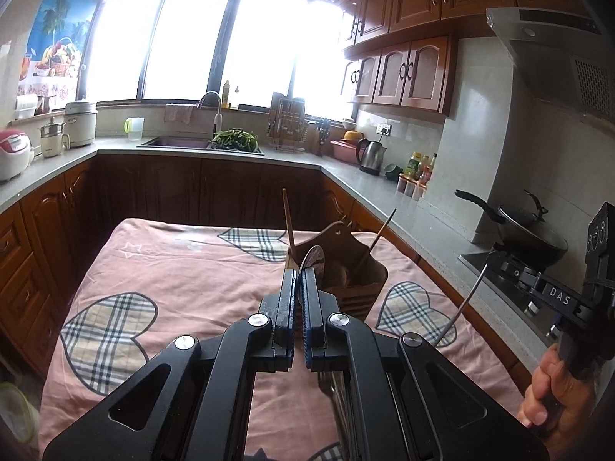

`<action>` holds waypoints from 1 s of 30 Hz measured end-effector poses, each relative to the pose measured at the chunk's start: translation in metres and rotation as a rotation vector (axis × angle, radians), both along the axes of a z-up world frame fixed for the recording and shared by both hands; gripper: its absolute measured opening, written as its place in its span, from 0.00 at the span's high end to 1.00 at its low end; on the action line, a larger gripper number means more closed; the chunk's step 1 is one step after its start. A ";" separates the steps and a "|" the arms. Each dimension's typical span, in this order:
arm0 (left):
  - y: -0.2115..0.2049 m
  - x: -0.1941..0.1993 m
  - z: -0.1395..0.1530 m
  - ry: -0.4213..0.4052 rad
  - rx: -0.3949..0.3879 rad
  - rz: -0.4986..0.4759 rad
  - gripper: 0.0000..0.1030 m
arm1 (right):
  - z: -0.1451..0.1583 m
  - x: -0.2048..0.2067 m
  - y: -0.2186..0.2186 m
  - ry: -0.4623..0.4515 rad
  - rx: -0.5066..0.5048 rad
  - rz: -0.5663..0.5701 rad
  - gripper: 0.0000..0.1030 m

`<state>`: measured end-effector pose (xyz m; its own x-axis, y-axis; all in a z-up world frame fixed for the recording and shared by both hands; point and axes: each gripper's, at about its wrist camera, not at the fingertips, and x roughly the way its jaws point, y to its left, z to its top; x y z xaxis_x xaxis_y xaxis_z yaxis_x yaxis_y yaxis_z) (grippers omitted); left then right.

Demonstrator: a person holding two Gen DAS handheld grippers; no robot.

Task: Organize utensils
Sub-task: 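Lift and carry the spoon and chopstick in both tools to the holder, then lower the spoon and chopstick into the holder and open both tools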

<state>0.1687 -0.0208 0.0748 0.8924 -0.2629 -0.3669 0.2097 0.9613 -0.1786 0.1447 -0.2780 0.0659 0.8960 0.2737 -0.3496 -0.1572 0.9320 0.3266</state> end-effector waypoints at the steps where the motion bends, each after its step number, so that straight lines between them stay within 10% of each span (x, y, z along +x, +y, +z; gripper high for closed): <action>1: -0.001 0.003 0.004 -0.015 0.002 0.007 0.98 | 0.003 0.002 -0.001 -0.009 -0.001 -0.003 0.97; 19: -0.025 0.097 0.032 -0.189 0.080 0.165 0.98 | 0.059 0.078 -0.018 -0.176 0.005 -0.088 0.97; 30: -0.051 0.144 -0.010 -0.197 0.174 0.250 0.98 | 0.035 0.131 -0.009 -0.153 -0.037 -0.097 0.97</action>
